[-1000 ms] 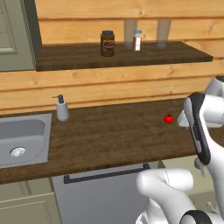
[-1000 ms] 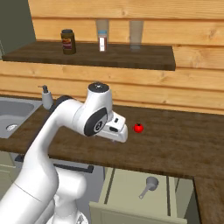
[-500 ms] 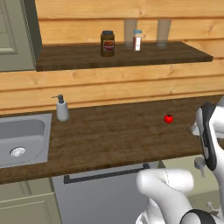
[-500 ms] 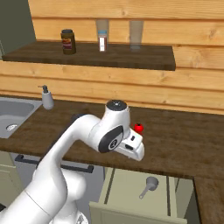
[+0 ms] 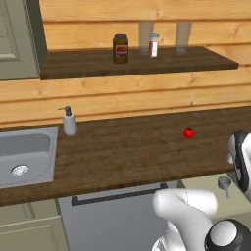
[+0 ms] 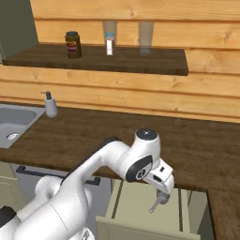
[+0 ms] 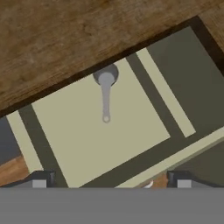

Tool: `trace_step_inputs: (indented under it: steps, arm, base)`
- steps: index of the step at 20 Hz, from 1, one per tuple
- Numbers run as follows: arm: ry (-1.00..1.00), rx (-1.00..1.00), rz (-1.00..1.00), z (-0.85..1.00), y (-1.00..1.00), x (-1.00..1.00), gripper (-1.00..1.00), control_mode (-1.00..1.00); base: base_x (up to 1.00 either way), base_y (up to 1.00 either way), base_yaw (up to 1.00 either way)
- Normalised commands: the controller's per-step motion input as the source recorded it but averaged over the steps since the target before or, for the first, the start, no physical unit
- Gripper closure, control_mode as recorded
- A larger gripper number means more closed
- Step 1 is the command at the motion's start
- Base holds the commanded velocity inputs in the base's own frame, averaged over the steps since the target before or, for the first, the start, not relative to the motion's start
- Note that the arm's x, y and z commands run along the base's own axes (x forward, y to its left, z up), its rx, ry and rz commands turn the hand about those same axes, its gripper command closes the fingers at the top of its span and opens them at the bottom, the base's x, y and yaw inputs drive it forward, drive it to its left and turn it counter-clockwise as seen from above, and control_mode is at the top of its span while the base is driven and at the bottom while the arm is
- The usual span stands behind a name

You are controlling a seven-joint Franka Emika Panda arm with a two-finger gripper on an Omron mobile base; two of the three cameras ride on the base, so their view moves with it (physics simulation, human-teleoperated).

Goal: Pick the measuring cup from the drawer and place it on the counter.

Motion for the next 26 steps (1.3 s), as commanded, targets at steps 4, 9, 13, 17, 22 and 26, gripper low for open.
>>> trace_step_inputs:
  steps: [4,9,13,17,22,26]
  arm:
    - [0.0,0.0,-0.02,-0.03,-0.42,0.0,-1.0,-1.0]
    - [0.0,0.02,-0.03,-0.25,-0.37,0.0,-1.0,-1.0]
    - [0.0,0.11,-0.01,-0.39,-0.18,0.0,-1.0,-1.0]
    - [0.0,0.16,0.0,-0.34,-0.16,0.0,-1.0,-1.0]
    - [0.03,0.08,0.07,-0.13,0.0,0.0,-1.0,-1.0]
    - [0.01,0.0,0.14,-0.19,0.0,0.0,-1.0,-1.0]
  base:
    - [0.0,0.0,0.0]
    - [0.0,0.0,0.0]
    - [0.0,0.0,0.0]
    - [0.0,0.0,0.0]
    - [0.0,0.0,0.0]
    - [0.0,0.0,0.0]
